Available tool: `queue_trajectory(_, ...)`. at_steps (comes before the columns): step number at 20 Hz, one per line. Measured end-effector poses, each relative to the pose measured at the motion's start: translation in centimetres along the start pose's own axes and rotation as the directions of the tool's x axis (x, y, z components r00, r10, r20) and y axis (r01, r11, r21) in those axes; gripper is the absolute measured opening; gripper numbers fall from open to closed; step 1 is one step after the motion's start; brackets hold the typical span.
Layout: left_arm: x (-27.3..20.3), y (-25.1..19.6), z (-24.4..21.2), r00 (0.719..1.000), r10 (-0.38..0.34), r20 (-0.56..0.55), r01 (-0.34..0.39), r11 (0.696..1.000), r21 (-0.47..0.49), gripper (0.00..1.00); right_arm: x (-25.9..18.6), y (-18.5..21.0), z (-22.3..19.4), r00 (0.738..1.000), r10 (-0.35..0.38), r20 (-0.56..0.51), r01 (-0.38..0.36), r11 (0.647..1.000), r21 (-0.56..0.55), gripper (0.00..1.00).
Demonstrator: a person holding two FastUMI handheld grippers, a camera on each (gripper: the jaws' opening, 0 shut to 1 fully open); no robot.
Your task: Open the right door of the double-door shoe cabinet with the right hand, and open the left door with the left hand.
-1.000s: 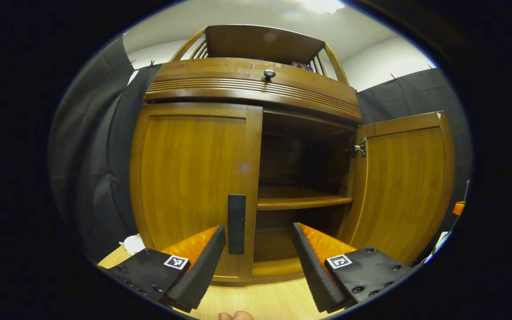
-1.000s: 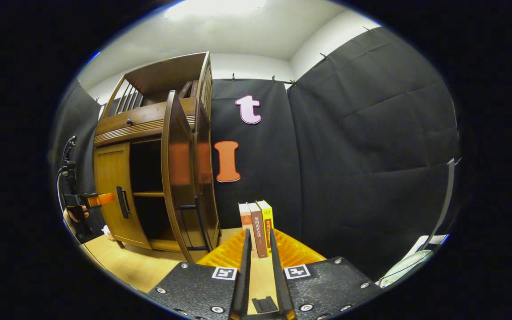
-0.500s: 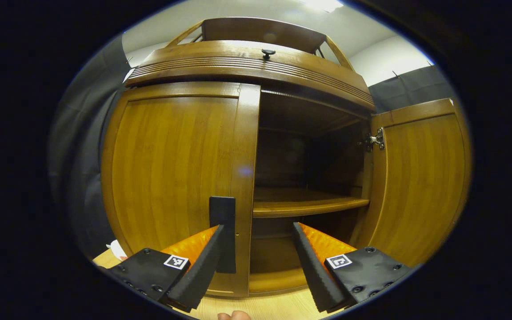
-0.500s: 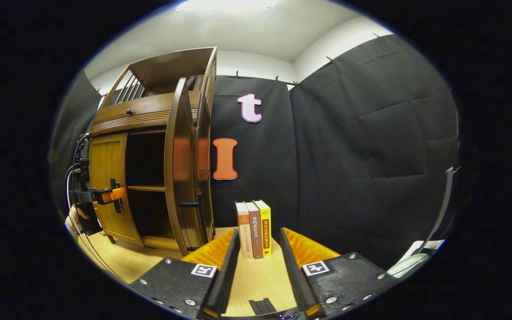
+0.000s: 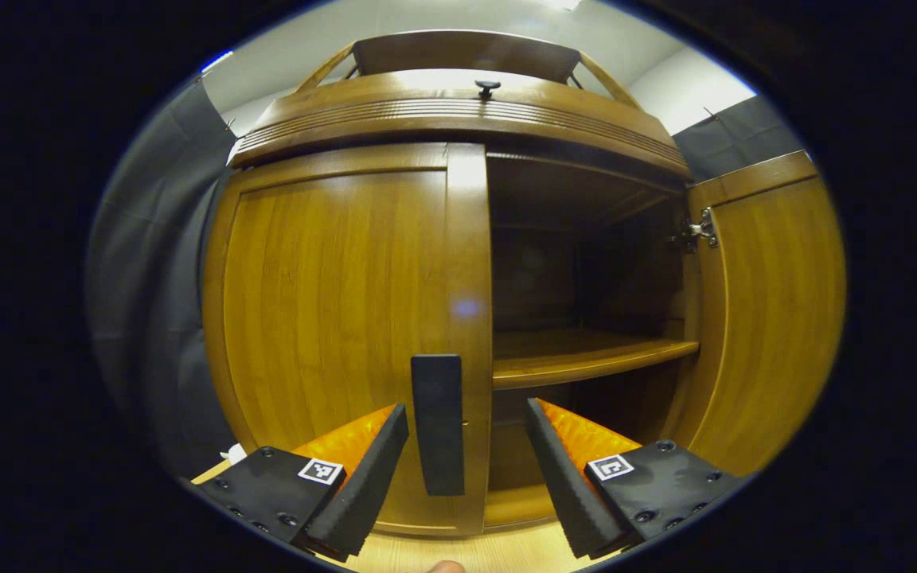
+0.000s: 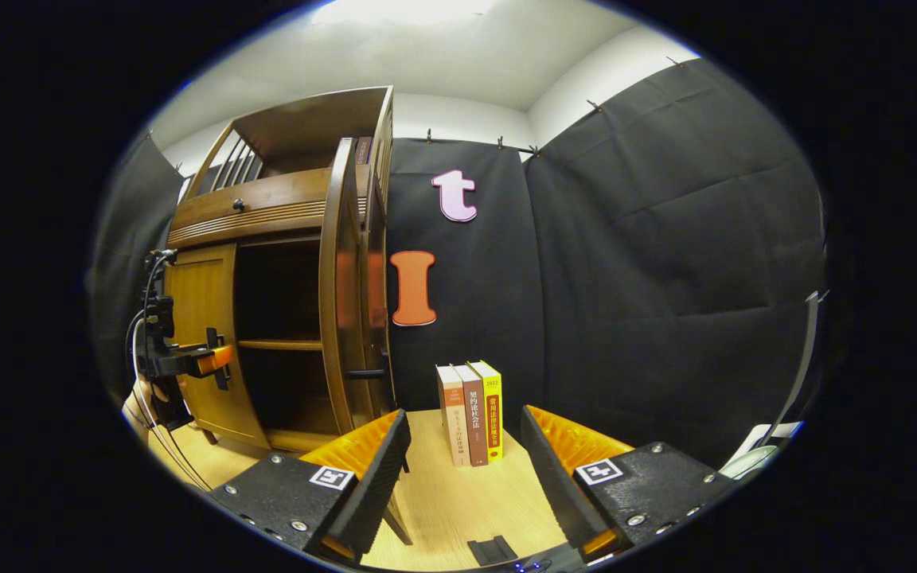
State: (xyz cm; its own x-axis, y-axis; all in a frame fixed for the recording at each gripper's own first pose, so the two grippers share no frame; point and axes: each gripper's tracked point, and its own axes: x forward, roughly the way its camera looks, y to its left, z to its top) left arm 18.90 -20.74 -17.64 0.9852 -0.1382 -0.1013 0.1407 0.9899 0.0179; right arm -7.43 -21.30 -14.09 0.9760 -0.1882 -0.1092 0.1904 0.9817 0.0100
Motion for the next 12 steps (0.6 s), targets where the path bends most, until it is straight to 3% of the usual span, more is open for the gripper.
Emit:
queue_trajectory(1,0.3,0.1,-0.3,1.000,0.004,-0.009,-0.004,1.000,-0.012,1.00,-0.1,0.2,0.0,1.000,0.004,0.000,-0.004,1.000,-0.002,0.80)
queue_trajectory(2,0.6,0.3,-0.4,1.000,0.004,-0.011,-0.004,1.000,-0.022,1.00,-0.1,0.3,-0.2,1.000,0.005,0.000,-0.005,1.000,-0.006,0.94)
queue_trajectory(3,0.8,0.3,-0.6,1.000,0.001,-0.011,-0.002,1.000,-0.030,1.00,-0.1,0.4,-0.1,1.000,0.005,0.000,-0.005,1.000,-0.008,0.88)
queue_trajectory(5,1.3,0.5,-0.9,1.000,0.009,-0.023,-0.009,1.000,-0.029,0.84,-0.2,0.5,-0.1,1.000,0.003,0.000,-0.003,1.000,0.000,0.89)
queue_trajectory(6,1.3,0.6,-1.2,0.999,0.014,-0.029,-0.014,0.999,-0.032,0.75,-0.2,0.4,-0.1,1.000,0.002,0.000,-0.002,1.000,0.006,0.96)
queue_trajectory(8,1.4,1.1,-1.4,0.999,0.034,-0.038,-0.035,0.999,-0.037,0.59,-0.2,0.4,0.0,1.000,0.001,0.001,-0.001,1.000,0.012,0.96)
queue_trajectory(9,1.2,1.0,-1.3,0.999,0.029,-0.032,-0.030,0.999,-0.043,0.51,-0.3,0.4,-0.1,1.000,0.000,0.000,0.000,1.000,0.010,0.90)
queue_trajectory(10,1.4,1.1,-1.4,0.999,0.024,-0.034,-0.025,0.998,-0.049,0.42,-0.2,0.4,-0.2,1.000,-0.001,-0.002,0.001,1.000,0.009,0.90)
queue_trajectory(11,1.3,0.9,-1.3,0.999,0.022,-0.032,-0.024,0.998,-0.054,0.42,-0.1,0.4,-0.3,1.000,-0.005,-0.004,0.005,1.000,0.008,0.96)
queue_trajectory(12,1.4,0.9,-1.3,0.999,0.026,-0.037,-0.028,0.998,-0.052,0.41,-0.1,0.3,-0.3,1.000,-0.008,-0.005,0.008,1.000,0.010,0.90)
